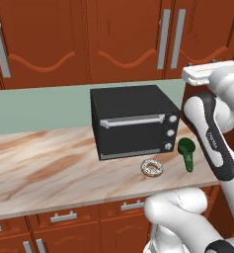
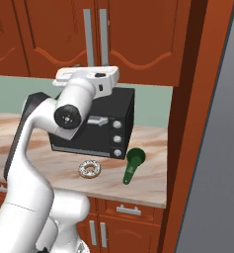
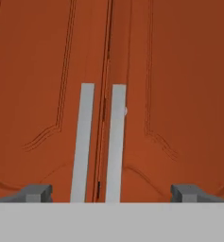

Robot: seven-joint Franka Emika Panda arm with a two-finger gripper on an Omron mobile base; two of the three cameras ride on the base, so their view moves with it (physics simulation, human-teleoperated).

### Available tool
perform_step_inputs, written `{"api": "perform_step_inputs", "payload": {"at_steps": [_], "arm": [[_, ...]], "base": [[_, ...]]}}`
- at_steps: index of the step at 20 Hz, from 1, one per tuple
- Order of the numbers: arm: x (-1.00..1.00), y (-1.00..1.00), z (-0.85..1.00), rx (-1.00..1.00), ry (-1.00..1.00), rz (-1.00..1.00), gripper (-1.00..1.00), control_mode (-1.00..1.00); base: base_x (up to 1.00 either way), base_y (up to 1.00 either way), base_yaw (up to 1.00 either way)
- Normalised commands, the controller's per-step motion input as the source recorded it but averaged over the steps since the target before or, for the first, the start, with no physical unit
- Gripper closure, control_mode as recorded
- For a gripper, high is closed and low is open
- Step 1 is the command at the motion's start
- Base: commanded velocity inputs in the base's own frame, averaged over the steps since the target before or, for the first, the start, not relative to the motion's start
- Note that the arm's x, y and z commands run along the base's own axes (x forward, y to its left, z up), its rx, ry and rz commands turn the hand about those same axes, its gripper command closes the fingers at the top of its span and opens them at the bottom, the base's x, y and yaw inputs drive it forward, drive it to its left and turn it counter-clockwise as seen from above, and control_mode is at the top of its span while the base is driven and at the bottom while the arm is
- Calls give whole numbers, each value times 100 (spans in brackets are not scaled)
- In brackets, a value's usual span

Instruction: Pick the pan from the cabinet and place it on the stove. Then turn on the stove burner for the pan.

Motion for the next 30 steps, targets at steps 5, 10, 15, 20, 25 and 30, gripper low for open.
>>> {"api": "perform_step_inputs", "payload": {"at_steps": [5,10,15,20,25,30], "arm": [[36,-1,8,0,-7,0,-100,-100],[49,3,0,0,0,0,-100,-100],[60,1,0,0,0,0,-100,-100],[51,0,0,0,2,0,-100,-100],[34,0,0,0,0,0,-100,-100],[35,-1,0,0,1,1,-100,-100]], "base": [[0,0,0],[0,0,0],[0,0,0],[0,0,0],[0,0,0],[0,0,0]]}}
